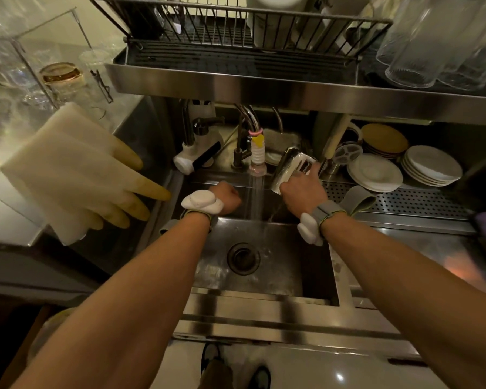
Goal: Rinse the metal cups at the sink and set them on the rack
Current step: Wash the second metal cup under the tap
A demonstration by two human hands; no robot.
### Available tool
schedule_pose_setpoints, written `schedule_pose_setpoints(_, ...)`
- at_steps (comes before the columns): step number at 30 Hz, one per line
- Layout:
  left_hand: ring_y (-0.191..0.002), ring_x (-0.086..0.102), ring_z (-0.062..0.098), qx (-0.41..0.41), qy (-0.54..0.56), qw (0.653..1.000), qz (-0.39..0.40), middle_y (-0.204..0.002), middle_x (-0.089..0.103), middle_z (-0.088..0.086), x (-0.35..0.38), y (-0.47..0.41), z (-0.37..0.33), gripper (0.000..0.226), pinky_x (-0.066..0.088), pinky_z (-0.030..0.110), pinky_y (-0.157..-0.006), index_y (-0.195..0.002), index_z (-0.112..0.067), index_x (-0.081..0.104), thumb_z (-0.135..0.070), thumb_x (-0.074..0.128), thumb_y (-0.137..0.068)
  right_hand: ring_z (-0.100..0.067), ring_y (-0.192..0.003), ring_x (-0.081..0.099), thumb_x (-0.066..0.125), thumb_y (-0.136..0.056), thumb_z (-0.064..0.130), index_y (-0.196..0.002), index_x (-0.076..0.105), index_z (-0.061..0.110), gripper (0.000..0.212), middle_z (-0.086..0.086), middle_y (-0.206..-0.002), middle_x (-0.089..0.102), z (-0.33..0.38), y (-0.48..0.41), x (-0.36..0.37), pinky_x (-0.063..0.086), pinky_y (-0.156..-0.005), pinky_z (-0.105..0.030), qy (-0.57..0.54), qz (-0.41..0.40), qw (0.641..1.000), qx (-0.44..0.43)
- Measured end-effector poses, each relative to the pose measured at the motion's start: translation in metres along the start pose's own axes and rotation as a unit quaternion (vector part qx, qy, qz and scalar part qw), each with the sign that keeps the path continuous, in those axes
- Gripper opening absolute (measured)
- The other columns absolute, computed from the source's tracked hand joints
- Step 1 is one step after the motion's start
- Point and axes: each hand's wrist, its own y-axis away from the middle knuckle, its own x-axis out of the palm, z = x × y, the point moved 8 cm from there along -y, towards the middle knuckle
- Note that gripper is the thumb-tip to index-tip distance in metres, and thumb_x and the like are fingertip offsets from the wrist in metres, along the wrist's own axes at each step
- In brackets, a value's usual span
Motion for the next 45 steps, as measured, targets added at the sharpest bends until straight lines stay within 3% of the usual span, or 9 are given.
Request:
schedule_pose_setpoints(5,-0.104,0.062,0.029,-0.004,-0.001,1.0,0.012,-0.099,0.062,0.009,-0.001,-0.008,0.0,0.016,0.049,0.033,-0.091,-0.095,-0.008,0.068,-0.018,0.058,-0.087,-0.031,-0.091,0.06,0.052,-0.093,0.033,-0.084,0.058,0.008,0.028,-0.014,-0.086,0.059,-0.018,-0.015,0.038,0.044,-0.077,-0.036,-0.362,0.043,0.924,0.114)
schedule_pose_setpoints(9,-0.115,0.059,0.033,-0.018,0.01,1.0,0.009,-0.11,0.063,0.015,-0.002,-0.01,0.006,0.016,0.047,0.034,-0.095,-0.096,-0.008,0.067,-0.013,0.055,-0.088,-0.023,-0.06,0.048,0.052,-0.092,0.031,-0.054,0.046,0.01,0.044,-0.008,-0.06,0.05,-0.003,-0.012,0.07,0.039,-0.065,-0.033,-0.618,0.059,0.746,0.242)
schedule_pose_setpoints(13,-0.118,0.058,0.026,-0.017,0.078,0.996,0.041,-0.125,0.062,0.006,0.009,-0.018,0.012,0.059,0.048,0.034,-0.097,-0.128,-0.013,0.054,-0.013,0.075,-0.074,-0.032,-0.078,0.061,0.055,-0.091,0.04,-0.065,0.057,0.01,0.04,-0.013,-0.073,0.06,0.027,-0.018,0.089,0.053,-0.084,-0.053,-0.79,0.109,0.52,0.307)
schedule_pose_setpoints(19,-0.101,0.052,0.013,0.003,0.171,0.984,0.053,-0.107,0.056,0.001,0.022,-0.019,0.004,0.039,0.042,0.017,-0.071,-0.127,-0.01,0.054,-0.018,0.063,-0.09,-0.014,-0.073,0.055,0.051,-0.095,0.028,-0.088,0.06,0.017,0.016,0.002,-0.071,0.053,0.055,-0.028,0.082,0.049,-0.083,-0.057,-0.854,0.239,0.43,0.17)
schedule_pose_setpoints(23,-0.109,0.06,0.02,-0.052,0.234,0.969,0.056,-0.123,0.063,0.009,0.027,-0.032,0.017,0.052,0.046,0.027,-0.088,-0.125,-0.01,0.058,-0.047,0.058,-0.088,-0.014,-0.071,0.056,0.047,-0.096,0.028,-0.098,0.061,0.02,0.016,0.003,-0.08,0.062,0.053,-0.036,0.077,0.045,-0.068,-0.035,-0.88,0.219,0.398,0.136)
schedule_pose_setpoints(26,-0.112,0.061,0.031,-0.11,0.231,0.966,0.033,-0.126,0.062,0.016,0.031,-0.044,0.032,0.085,0.049,0.04,-0.099,-0.128,-0.003,0.056,-0.07,0.048,-0.078,-0.015,-0.06,0.05,0.043,-0.098,0.024,-0.087,0.055,0.016,0.018,-0.001,-0.07,0.052,0.051,-0.041,0.073,0.043,-0.058,-0.029,-0.9,0.179,0.362,0.162)
schedule_pose_setpoints(35,-0.121,0.054,0.036,-0.107,0.176,0.979,0.0,-0.128,0.058,0.026,0.018,-0.041,0.034,0.052,0.04,0.035,-0.1,-0.116,0.006,0.062,-0.034,0.032,-0.102,-0.016,-0.055,0.046,0.035,-0.101,0.024,-0.079,0.048,0.015,0.028,-0.003,-0.063,0.046,0.061,-0.041,0.094,0.04,-0.055,-0.026,-0.928,0.08,0.224,0.286)
schedule_pose_setpoints(41,-0.116,0.058,0.03,-0.098,0.231,0.967,0.034,-0.127,0.06,0.012,0.03,-0.037,0.028,0.056,0.044,0.032,-0.093,-0.131,-0.01,0.055,-0.051,0.041,-0.095,-0.014,-0.052,0.037,0.031,-0.101,0.028,-0.075,0.042,0.018,0.03,-0.001,-0.061,0.038,0.052,-0.042,0.115,0.026,-0.051,-0.024,-0.927,0.04,0.136,0.347)
schedule_pose_setpoints(45,-0.085,0.063,0.026,-0.065,0.241,0.968,0.03,-0.103,0.063,0.009,0.033,-0.041,0.018,0.048,0.045,0.029,-0.069,-0.106,-0.013,0.056,-0.057,0.046,-0.091,-0.014,-0.053,0.042,0.035,-0.102,0.021,-0.069,0.042,0.009,0.035,-0.005,-0.061,0.042,0.042,-0.038,0.119,0.026,-0.049,-0.024,-0.9,0.036,0.199,0.385)
